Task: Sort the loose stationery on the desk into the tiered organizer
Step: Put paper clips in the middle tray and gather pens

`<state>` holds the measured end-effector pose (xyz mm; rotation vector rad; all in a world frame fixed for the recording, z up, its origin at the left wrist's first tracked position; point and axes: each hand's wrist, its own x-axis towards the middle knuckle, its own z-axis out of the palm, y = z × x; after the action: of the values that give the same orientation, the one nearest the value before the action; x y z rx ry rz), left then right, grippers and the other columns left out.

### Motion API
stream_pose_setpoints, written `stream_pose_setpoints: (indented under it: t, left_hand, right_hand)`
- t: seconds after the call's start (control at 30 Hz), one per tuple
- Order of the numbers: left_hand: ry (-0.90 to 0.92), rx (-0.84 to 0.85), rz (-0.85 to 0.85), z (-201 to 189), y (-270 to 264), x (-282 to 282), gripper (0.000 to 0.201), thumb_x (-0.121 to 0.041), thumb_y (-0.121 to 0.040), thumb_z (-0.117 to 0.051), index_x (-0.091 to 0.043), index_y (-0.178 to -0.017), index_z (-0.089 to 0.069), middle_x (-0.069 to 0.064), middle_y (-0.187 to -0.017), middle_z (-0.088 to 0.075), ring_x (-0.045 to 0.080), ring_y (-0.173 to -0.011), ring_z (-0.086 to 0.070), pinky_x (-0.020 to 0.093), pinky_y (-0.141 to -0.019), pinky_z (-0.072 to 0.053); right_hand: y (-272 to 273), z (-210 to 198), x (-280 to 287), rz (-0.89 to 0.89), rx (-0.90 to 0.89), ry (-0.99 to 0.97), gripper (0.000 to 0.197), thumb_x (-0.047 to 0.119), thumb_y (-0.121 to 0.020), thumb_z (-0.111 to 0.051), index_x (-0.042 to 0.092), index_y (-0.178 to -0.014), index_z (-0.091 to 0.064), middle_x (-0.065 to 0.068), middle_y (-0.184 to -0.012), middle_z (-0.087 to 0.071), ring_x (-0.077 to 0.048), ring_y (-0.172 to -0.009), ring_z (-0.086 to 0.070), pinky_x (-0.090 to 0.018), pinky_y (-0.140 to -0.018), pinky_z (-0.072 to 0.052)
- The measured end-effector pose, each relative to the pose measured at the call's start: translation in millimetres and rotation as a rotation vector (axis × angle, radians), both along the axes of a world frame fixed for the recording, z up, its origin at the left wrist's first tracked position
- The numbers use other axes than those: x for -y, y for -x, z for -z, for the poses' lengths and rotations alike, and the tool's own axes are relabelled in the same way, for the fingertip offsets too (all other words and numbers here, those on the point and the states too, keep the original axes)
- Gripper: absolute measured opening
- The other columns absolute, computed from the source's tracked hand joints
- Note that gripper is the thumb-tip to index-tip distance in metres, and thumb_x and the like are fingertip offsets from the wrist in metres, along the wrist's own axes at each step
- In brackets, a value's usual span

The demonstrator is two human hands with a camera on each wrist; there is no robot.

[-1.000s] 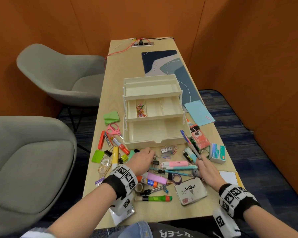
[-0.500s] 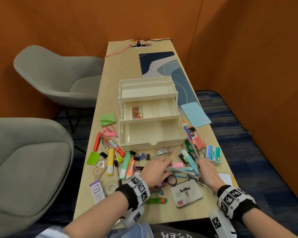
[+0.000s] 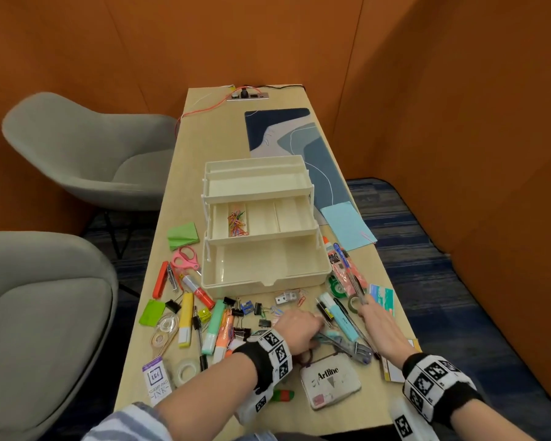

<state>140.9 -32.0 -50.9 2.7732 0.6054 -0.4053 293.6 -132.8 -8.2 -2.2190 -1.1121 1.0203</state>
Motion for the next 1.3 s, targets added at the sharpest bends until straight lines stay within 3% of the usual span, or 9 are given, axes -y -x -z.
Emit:
stream_pose_setpoints:
  t: [0.17, 0.3, 0.53, 0.67, 0.73, 0.87, 0.97, 1.17, 1.3]
  left_hand:
    - [0.010, 0.007, 0.009, -2, 5, -5, 0.017, -0.012, -0.094, -0.048, -0.003, -0.108, -0.050, 0.016, -0.089, -0.064, 0.033, -0.077, -0.062, 0.044, -0.068, -0.053]
    - [-0.005, -0.007, 0.038, 0, 10, -9, 0.018, -0.006, -0.093, -0.042, -0.001, -0.108, -0.052, 0.018, -0.084, -0.063, 0.034, -0.075, -0.062, 0.044, -0.066, -0.054]
    - [0.027, -0.046, 0.018, -9, 6, -18, 0.019, -0.011, -0.100, -0.034, 0.001, -0.110, -0.046, 0.017, -0.085, -0.062, 0.028, -0.069, -0.058, 0.039, -0.060, -0.051]
    - [-0.020, 0.133, 0.013, -40, 30, -33, 0.017, -0.016, -0.102, -0.032, -0.005, -0.108, -0.042, 0.011, -0.085, -0.056, 0.021, -0.060, -0.043, 0.026, -0.043, -0.031]
    - [-0.028, 0.200, -0.037, -58, 47, -44, 0.016, -0.019, -0.101, -0.033, -0.009, -0.111, -0.040, 0.009, -0.089, -0.058, 0.020, -0.061, -0.043, 0.026, -0.046, -0.027]
    - [0.002, 0.304, -0.269, -105, 81, -71, 0.011, -0.028, -0.102, -0.029, -0.020, -0.104, -0.035, 0.000, -0.086, -0.054, 0.018, -0.073, -0.053, 0.032, -0.067, -0.049]
    - [-0.059, 0.424, -0.460, -145, 104, -109, 0.004, -0.026, -0.100, -0.036, -0.023, -0.097, -0.034, -0.005, -0.074, -0.050, 0.009, -0.062, -0.047, 0.020, -0.055, -0.040]
    - [-0.367, 0.537, -0.684, -197, 142, -208, 0.015, -0.027, -0.091, -0.051, -0.014, -0.097, -0.046, 0.007, -0.076, -0.062, 0.033, -0.069, -0.058, 0.035, -0.056, -0.037]
    - [-0.419, 0.456, -0.628, -211, 139, -251, 0.021, -0.029, -0.091, -0.047, -0.013, -0.104, -0.049, 0.007, -0.079, -0.063, 0.032, -0.070, -0.057, 0.033, -0.056, -0.034]
  right_hand:
    - [2, -4, -13, -0.006, -0.036, -0.037, 0.021, 0.020, -0.100, -0.030, 0.016, -0.090, -0.048, -0.010, -0.089, -0.058, -0.023, -0.076, -0.052, -0.036, -0.072, -0.044]
    - [1, -13, -36, -0.017, -0.068, -0.086, 0.021, 0.026, -0.099, -0.029, 0.021, -0.101, -0.049, -0.008, -0.103, -0.059, -0.025, -0.096, -0.056, -0.040, -0.084, -0.045]
    - [-5, -57, -100, -0.074, 0.003, -0.185, 0.020, 0.016, -0.099, -0.030, 0.016, -0.081, -0.040, -0.003, -0.070, -0.040, -0.019, -0.061, -0.036, -0.034, -0.058, -0.032]
    - [-27, -92, -161, -0.118, 0.169, -0.257, 0.022, 0.026, -0.101, -0.028, 0.010, -0.093, -0.042, -0.002, -0.068, -0.048, -0.017, -0.054, -0.040, -0.031, -0.052, -0.033]
    - [-36, -109, -198, -0.179, 0.327, -0.266, 0.022, 0.027, -0.101, -0.027, 0.010, -0.094, -0.040, -0.006, -0.075, -0.057, -0.026, -0.062, -0.051, -0.035, -0.059, -0.040]
    - [-40, -124, -268, -0.378, 0.704, -0.187, 0.014, 0.020, -0.098, -0.030, 0.009, -0.096, -0.040, -0.014, -0.092, -0.059, -0.036, -0.081, -0.057, -0.037, -0.065, -0.038]
    - [-27, -124, -306, -0.504, 0.918, -0.130, 0.014, 0.009, -0.092, -0.037, 0.008, -0.105, -0.043, -0.014, -0.104, -0.060, -0.035, -0.093, -0.061, -0.039, -0.070, -0.044]
    - [-11, -112, -345, -0.669, 1.128, -0.032, 0.027, 0.007, -0.092, -0.035, 0.012, -0.116, -0.047, -0.013, -0.114, -0.054, -0.032, -0.106, -0.053, -0.044, -0.088, -0.042]
    - [-13, -108, -356, -0.727, 1.122, 0.002, 0.033, 0.008, -0.092, -0.035, 0.017, -0.122, -0.045, -0.012, -0.119, -0.048, -0.030, -0.114, -0.045, -0.045, -0.099, -0.033]
